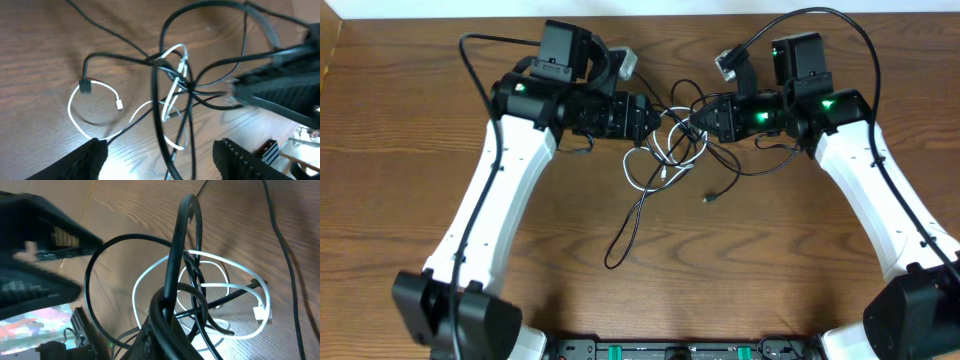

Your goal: Untangle cables

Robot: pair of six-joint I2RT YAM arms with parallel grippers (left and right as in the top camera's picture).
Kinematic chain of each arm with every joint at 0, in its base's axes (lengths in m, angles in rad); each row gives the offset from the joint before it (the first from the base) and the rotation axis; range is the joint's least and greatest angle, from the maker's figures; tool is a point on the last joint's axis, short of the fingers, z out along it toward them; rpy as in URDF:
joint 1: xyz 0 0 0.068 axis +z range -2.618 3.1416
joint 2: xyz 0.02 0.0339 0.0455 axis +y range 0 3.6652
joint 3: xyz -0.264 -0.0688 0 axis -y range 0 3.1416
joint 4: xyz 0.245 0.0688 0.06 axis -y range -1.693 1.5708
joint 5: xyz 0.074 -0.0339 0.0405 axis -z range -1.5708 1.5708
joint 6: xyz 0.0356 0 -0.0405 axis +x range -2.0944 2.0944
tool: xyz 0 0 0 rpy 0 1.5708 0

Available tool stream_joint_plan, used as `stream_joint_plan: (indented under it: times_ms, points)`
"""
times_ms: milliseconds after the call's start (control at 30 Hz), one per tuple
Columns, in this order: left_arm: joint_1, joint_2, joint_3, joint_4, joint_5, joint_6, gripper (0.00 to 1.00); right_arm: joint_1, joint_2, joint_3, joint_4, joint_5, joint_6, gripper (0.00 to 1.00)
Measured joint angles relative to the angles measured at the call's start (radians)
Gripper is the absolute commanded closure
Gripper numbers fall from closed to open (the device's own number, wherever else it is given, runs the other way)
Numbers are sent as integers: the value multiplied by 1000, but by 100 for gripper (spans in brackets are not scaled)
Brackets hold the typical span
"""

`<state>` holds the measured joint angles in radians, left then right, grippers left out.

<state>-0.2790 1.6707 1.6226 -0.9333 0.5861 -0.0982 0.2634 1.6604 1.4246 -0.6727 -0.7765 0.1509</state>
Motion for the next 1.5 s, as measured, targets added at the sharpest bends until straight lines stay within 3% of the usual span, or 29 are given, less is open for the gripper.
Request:
stream_joint_plan:
  times_ms: [100,167,200,233,333,500,667,933,1267,1367,1500]
  points:
    - [-18,64,0,2,11,5,45,-1,0,0,0,-12,-2,99]
    - [-37,102,0,9,14,6,66,-1,0,0,0,-15,-2,99]
    - [-45,119,0,17,15,10,88,-1,0,0,-1,-16,-3,99]
    - [-54,135,0,24,15,11,93,-1,0,0,-3,-17,-3,99]
    - [-63,162,0,37,-29,13,93,-1,0,0,-28,14,9,99]
    - [-59,144,0,23,-240,-35,93,-2,0,0,-146,320,128,99]
    - [17,-41,0,-11,-364,-75,93,-15,0,0,-185,554,198,99]
    - [185,-243,0,-75,-339,-93,93,-45,34,0,-187,574,216,99]
    - [421,-394,0,-37,-491,-111,93,-218,246,-27,-229,748,204,99]
    - [459,-399,0,-12,-499,-111,93,-235,257,-27,-227,743,188,99]
    - [465,-399,0,-1,-456,-111,93,-260,257,-27,-179,598,61,99]
